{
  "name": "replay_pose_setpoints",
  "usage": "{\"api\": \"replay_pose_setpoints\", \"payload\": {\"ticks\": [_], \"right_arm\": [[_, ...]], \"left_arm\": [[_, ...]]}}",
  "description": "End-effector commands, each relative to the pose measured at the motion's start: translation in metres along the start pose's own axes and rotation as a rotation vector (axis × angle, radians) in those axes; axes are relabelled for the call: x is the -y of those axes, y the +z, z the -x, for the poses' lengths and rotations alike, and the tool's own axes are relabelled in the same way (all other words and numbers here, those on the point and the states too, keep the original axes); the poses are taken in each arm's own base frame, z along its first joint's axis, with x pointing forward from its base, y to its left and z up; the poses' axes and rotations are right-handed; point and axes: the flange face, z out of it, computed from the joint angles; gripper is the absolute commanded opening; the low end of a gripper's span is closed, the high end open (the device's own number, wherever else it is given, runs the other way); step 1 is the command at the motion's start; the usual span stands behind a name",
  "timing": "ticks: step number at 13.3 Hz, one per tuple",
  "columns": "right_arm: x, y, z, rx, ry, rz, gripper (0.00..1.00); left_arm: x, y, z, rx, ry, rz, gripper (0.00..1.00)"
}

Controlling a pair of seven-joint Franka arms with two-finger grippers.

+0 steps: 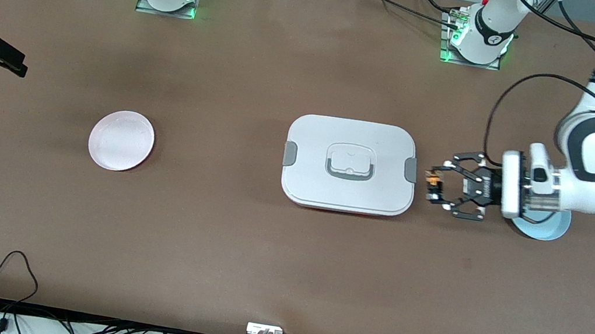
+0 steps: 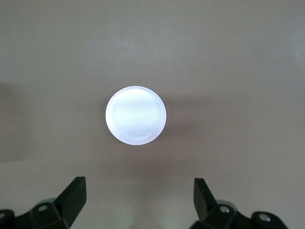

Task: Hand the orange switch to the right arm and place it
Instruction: 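Carry the orange switch with the left gripper while the right gripper approaches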

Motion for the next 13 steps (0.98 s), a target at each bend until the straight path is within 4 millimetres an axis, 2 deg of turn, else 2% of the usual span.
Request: {"api": "replay_pose_setpoints", "payload": {"ticks": [1, 4, 5, 8, 9, 11, 13], "right_arm": [[0.007, 0.013, -0.009, 0.015, -0.005, -0.058, 1.00], [0.017, 0.035, -0.017, 0.051, -0.001, -0.193, 1.00], [0.013, 0.046, -0.020, 0.059, 0.021, -0.269, 1.00], [0.017, 0.067, -0.023, 0.102, 0.059, -0.496, 1.00], [0.023, 0.078, -0.024, 0.132, 0.073, -0.592, 1.00], [0.041, 0.107, -0.021, 0.215, 0.127, -0.840, 1.00], [0.055, 0.128, -0.020, 0.278, 0.167, -0.992, 1.00]], "left_arm": [[-0.022, 0.061, -0.043, -0.143, -0.084, 0.083, 0.00], [-0.050, 0.116, -0.077, -0.238, -0.163, 0.151, 0.00], [-0.061, 0.139, -0.089, -0.292, -0.193, 0.164, 0.00], [-0.092, 0.204, -0.110, -0.377, -0.284, 0.119, 0.00], [-0.104, 0.223, -0.130, -0.409, -0.294, 0.100, 0.00], [-0.128, 0.254, -0.143, -0.408, -0.319, 0.075, 0.00], [-0.150, 0.280, -0.157, -0.434, -0.346, 0.091, 0.00]]}}
